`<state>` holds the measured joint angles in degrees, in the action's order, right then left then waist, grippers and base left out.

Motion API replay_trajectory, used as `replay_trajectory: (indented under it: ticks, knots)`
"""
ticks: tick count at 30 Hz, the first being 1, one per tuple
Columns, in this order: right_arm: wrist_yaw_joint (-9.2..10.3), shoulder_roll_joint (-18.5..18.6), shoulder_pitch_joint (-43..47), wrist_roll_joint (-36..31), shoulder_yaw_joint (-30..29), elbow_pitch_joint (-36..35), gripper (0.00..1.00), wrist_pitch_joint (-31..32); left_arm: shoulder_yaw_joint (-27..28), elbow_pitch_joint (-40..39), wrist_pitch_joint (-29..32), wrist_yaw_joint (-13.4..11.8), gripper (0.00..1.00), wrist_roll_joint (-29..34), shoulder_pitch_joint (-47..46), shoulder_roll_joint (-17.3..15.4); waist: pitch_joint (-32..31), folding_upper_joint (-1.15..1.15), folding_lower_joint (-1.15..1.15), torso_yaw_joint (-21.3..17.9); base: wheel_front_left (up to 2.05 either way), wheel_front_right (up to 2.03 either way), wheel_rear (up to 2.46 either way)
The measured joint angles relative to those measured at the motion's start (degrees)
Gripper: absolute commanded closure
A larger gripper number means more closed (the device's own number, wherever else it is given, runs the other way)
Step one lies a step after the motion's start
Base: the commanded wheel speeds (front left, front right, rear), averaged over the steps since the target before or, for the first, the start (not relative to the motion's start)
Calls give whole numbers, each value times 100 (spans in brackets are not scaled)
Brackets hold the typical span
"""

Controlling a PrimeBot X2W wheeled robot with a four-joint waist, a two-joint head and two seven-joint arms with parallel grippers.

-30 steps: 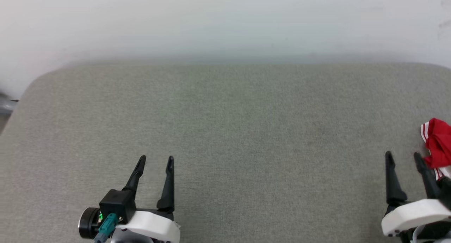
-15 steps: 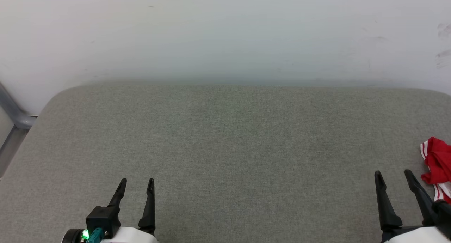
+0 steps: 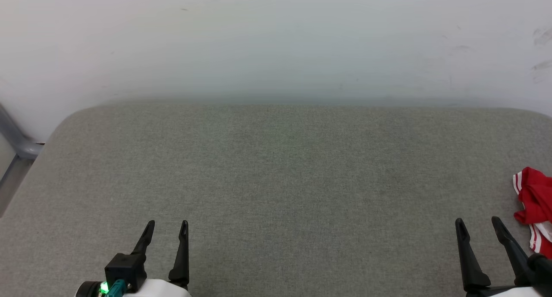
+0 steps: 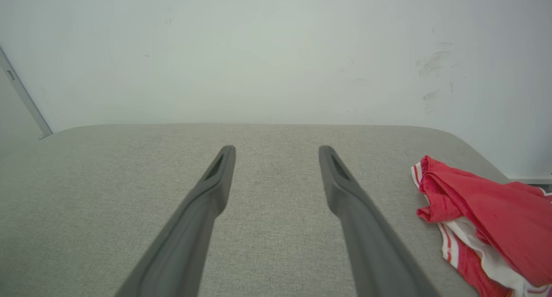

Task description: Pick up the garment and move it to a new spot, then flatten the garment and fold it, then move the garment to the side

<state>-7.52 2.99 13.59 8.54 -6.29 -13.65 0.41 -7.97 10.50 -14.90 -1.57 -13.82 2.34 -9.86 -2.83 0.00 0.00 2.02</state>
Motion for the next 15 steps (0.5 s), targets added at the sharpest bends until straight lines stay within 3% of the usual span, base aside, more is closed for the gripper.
replay_trajectory:
  ticks: [13, 14, 15]
  knots:
    - [0, 0, -21, 5, 42, 42, 0, -21, 41, 2, 0, 55, 0, 54, 0, 32, 42, 0, 0, -14, 0, 0, 0]
    - [0, 0, -27, 8, 44, 49, 100, -26, 42, 10, 0, 56, 100, 53, 0, 37, 45, 0, 0, -12, 0, 0, 0]
    - [0, 0, -20, 5, 45, 100, 100, -29, 40, 57, 12, 55, 100, 52, 7, 47, 45, 0, 1, -12, 0, 0, 0]
